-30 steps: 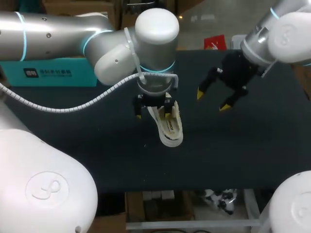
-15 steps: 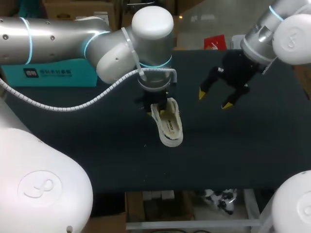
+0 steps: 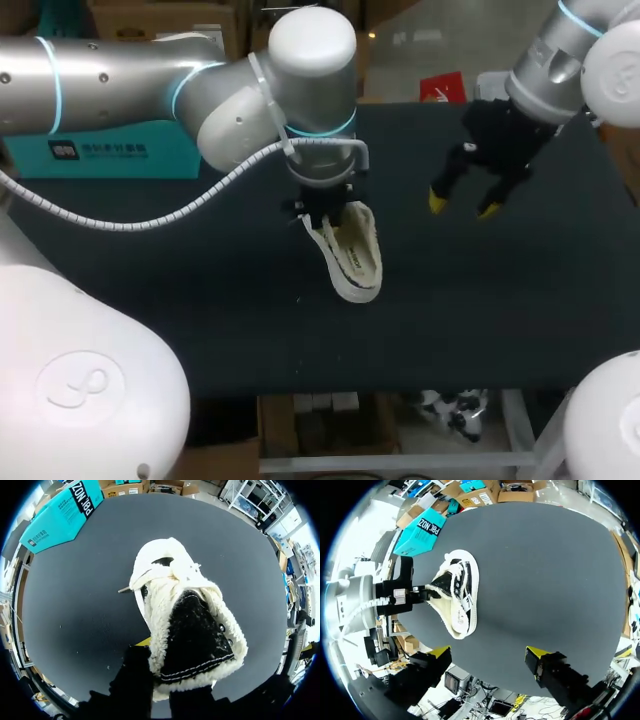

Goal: Open the shoe tongue, take the insole out of the shoe, put the insole back into the shoe, and pack the shoe into the shoebox

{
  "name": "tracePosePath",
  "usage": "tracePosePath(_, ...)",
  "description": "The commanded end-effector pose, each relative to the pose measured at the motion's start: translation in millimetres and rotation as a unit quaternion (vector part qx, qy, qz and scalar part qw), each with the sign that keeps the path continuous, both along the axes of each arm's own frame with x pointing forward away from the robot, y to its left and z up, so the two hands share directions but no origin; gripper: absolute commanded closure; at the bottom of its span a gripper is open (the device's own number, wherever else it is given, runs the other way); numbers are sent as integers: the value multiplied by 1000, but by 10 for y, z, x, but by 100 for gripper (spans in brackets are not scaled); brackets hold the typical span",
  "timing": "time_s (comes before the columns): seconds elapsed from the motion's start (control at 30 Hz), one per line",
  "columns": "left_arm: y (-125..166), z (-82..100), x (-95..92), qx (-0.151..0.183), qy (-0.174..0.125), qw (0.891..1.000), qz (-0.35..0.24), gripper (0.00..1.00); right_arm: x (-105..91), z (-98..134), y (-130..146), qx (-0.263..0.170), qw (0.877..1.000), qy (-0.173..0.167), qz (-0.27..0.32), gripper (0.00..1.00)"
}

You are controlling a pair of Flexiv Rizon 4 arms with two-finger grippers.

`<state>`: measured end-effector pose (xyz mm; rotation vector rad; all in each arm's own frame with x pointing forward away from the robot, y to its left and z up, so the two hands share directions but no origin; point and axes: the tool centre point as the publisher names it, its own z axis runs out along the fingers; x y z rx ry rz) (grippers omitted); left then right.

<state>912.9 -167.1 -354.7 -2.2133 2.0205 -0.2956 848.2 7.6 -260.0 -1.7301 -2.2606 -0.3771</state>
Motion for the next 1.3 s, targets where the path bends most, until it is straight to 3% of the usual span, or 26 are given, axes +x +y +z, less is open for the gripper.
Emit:
tracePosePath(0.03,33,75,11,1,-4,1000,-25,100,49,107,71,-35,998,12,52,0)
tracePosePath(0.1,75,99,52,-1,-14,999,-42,100,45,112,113,-62,994,19,92,0)
tracePosePath(0.23,209,200,167,1,-32,993,-112,100,45,112,113,-62,994,19,92,0)
tracePosePath(0.4,277,409,248,41,-77,980,-178,100,45,112,113,-62,994,19,92,0)
tracePosePath(0.5,255,579,253,72,-109,966,-224,100,45,112,113,-62,994,19,92,0)
tracePosePath(0.53,234,627,248,91,-122,956,-249,100,35,122,90,-73,991,3,112,0)
tracePosePath(0.73,212,861,218,163,-166,928,-292,100,-89,154,-4,-115,982,-46,141,0)
tracePosePath(0.9,373,1003,262,201,-172,917,-299,100,-167,130,-110,-130,974,-85,167,0)
tracePosePath(1.1,602,1048,297,217,-177,912,-300,100,-200,100,-268,-133,966,-112,189,0)
tracePosePath(1.3,801,1044,361,231,-180,901,-320,100,-35,170,-421,-126,954,-106,250,0)
